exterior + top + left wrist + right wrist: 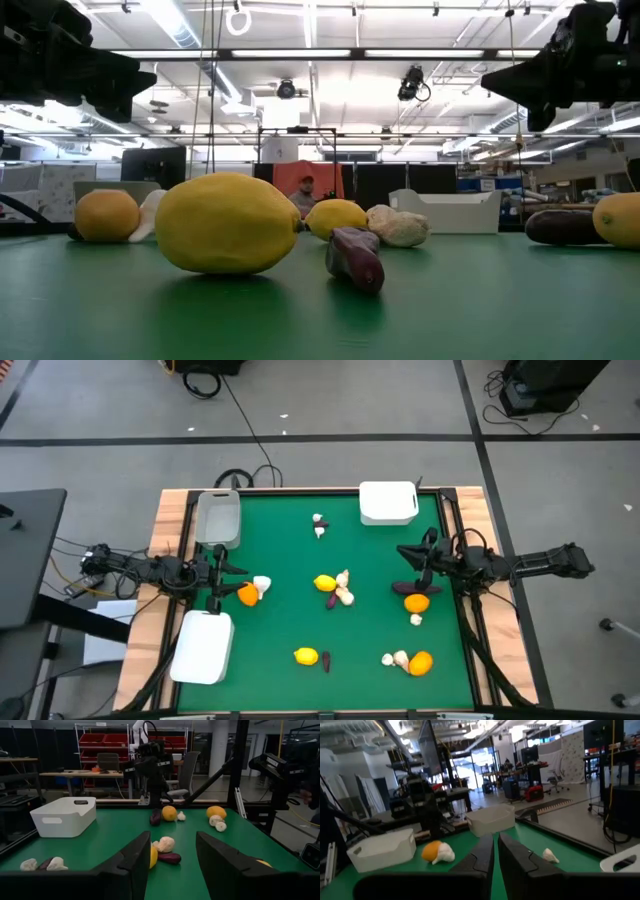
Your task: Sort produce into baskets
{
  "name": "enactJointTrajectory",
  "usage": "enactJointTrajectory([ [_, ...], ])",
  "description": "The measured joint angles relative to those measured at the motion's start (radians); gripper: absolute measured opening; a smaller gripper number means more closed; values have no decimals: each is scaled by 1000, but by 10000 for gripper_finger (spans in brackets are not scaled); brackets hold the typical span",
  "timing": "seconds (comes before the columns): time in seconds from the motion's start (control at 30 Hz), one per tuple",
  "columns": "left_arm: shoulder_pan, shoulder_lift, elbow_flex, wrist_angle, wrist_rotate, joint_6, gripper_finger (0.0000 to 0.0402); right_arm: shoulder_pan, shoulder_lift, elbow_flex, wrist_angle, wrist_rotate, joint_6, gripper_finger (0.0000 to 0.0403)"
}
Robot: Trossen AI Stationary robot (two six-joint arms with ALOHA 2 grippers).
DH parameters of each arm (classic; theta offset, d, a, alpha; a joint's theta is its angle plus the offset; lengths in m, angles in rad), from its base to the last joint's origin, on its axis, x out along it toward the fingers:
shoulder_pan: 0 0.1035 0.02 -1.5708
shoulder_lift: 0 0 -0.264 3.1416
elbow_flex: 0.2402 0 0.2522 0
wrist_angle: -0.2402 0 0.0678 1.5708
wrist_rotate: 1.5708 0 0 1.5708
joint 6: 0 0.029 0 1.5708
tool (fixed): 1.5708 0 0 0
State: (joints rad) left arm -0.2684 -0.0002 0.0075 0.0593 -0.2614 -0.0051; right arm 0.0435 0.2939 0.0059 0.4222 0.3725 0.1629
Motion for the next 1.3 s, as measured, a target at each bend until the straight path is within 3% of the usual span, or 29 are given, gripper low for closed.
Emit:
enactJointTrajectory([
  [0.1, 0, 0, 0, 0, 0, 0, 163, 0, 0, 0, 34, 21, 3, 39],
  [0.23, 0, 0, 0, 0, -13, 4, 163, 0, 0, 0, 81, 75, 137, 39],
  [0.4, 1, 0, 0, 56, -282, 138, 163, -1, 0, 0, 79, 147, 329, 39],
  [0.6, 1, 0, 0, 96, -346, 154, 163, -1, 2, 0, 77, 235, 440, 39],
  [0.73, 0, 0, 0, 133, -348, 113, 163, -1, 2, 0, 77, 253, 403, 39],
  [0.83, 1, 0, 0, 218, -409, -4, 163, -1, 11, 18, 56, 263, 464, 39],
  [0.93, 1, 0, 0, 293, -455, -102, 163, -1, 40, 63, 32, 263, 497, 39],
  [1.17, 1, 0, 0, 408, -473, -119, 163, 0, 182, 255, 18, 263, 413, 39],
  [1.3, 1, 0, 0, 411, -456, -224, 163, -5, 294, 423, -127, 263, 331, 43],
])
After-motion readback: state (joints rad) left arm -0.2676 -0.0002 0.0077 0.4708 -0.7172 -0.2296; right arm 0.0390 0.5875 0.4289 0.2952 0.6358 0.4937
